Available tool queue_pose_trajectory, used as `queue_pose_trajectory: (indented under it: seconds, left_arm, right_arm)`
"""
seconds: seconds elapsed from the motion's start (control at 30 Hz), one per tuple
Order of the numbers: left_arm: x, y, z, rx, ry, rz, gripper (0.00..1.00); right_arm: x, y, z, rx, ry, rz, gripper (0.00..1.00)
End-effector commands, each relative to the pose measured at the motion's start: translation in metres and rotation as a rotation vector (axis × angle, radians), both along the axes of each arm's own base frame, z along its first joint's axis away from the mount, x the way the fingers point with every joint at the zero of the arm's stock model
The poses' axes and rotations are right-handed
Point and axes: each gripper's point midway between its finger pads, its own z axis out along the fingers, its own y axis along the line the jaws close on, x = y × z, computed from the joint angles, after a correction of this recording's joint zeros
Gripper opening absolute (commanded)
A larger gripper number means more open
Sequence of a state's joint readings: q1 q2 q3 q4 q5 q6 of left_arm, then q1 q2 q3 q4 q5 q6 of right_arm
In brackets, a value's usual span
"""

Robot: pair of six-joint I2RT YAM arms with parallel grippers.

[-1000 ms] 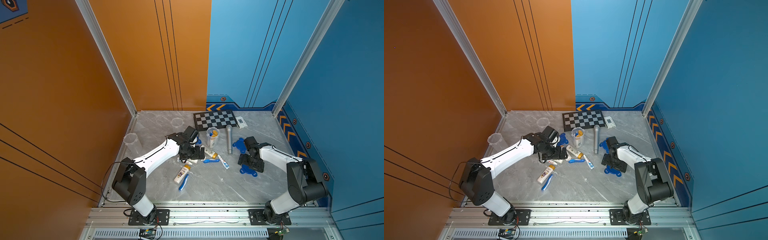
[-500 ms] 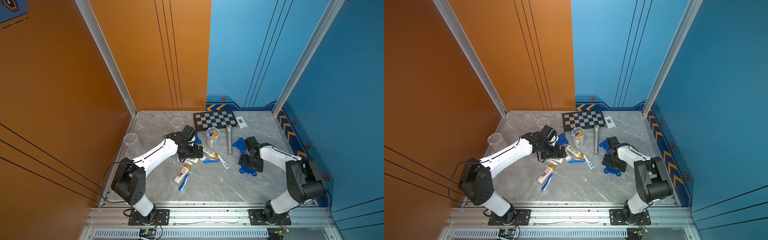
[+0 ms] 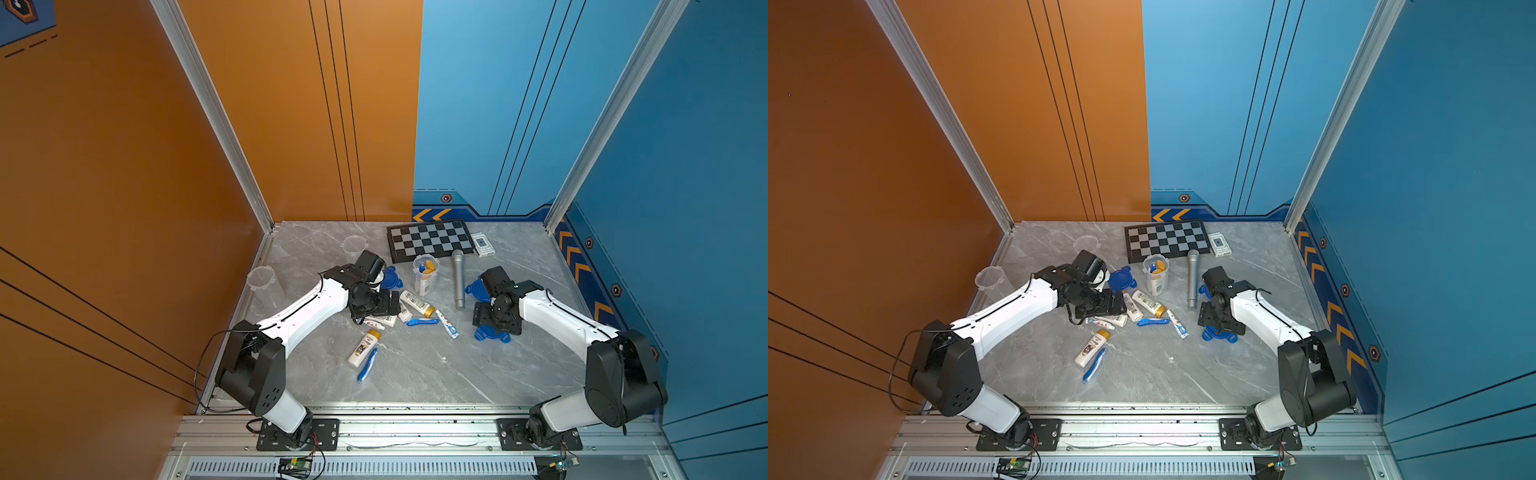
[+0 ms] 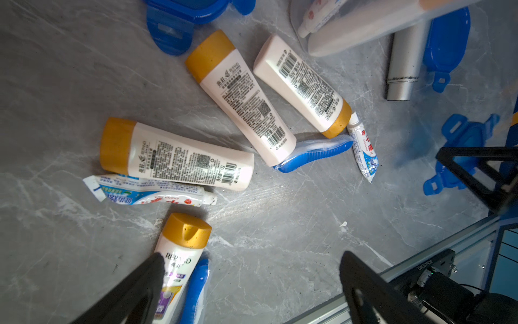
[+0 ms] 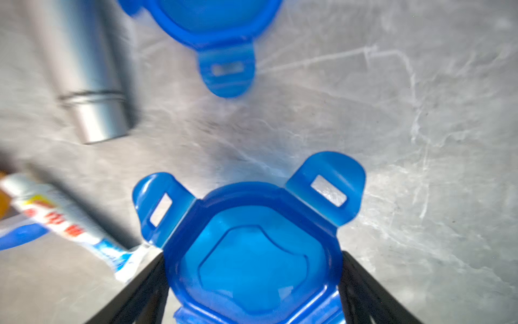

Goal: Pack away toiletry kits
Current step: Pick up the lid from the center of the board.

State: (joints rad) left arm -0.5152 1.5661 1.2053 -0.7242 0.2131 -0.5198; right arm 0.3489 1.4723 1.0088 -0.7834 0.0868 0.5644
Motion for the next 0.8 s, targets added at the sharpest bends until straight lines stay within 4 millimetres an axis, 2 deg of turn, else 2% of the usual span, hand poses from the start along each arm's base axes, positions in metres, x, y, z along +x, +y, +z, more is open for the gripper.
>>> queue_pose_trajectory:
  seconds: [0.0,0.1,0.2,0.3,0.37,0.43,0.5,0.6,0.67,0.77]
  left_arm:
    - [-0.004,0.010,0.003,0.005,-0.009,-0.008,0.99]
    - [-0.005,0.014,0.003,0.008,-0.015,-0.003,0.99]
    - [-0.009,0.018,0.001,0.013,-0.010,-0.001,0.99]
    - [-0.011,0.022,0.001,0.019,-0.014,0.001,0.99]
    - [-0.011,0.024,0.001,0.022,-0.021,0.006,0.99]
    - [-0.006,0.025,0.005,0.023,-0.034,0.016,1.00]
    - [0.008,0.018,0.012,-0.011,-0.052,0.027,0.88]
    - [0.040,0.009,0.029,-0.024,-0.107,0.046,0.41]
    - [0.063,0.006,0.036,-0.013,-0.137,0.070,0.18]
    - [0.096,-0.003,0.043,0.006,-0.184,0.086,0.08]
  right_arm:
    - [0.010,0.007,0.043,-0.045,-0.064,0.074,0.80]
    - [0.029,0.036,0.077,-0.015,-0.144,0.179,0.80]
    - [0.052,0.072,0.101,0.018,-0.161,0.305,0.79]
    - [0.070,0.105,0.114,0.014,-0.148,0.412,0.79]
    - [0.082,0.116,0.119,0.005,-0.137,0.419,0.79]
    - [0.097,0.125,0.132,0.024,-0.169,0.391,0.79]
    - [0.109,0.127,0.141,0.043,-0.192,0.339,0.79]
    - [0.115,0.125,0.146,0.068,-0.199,0.273,0.79]
    - [0.114,0.123,0.147,0.079,-0.196,0.249,0.79]
    - [0.108,0.118,0.154,0.075,-0.204,0.230,0.79]
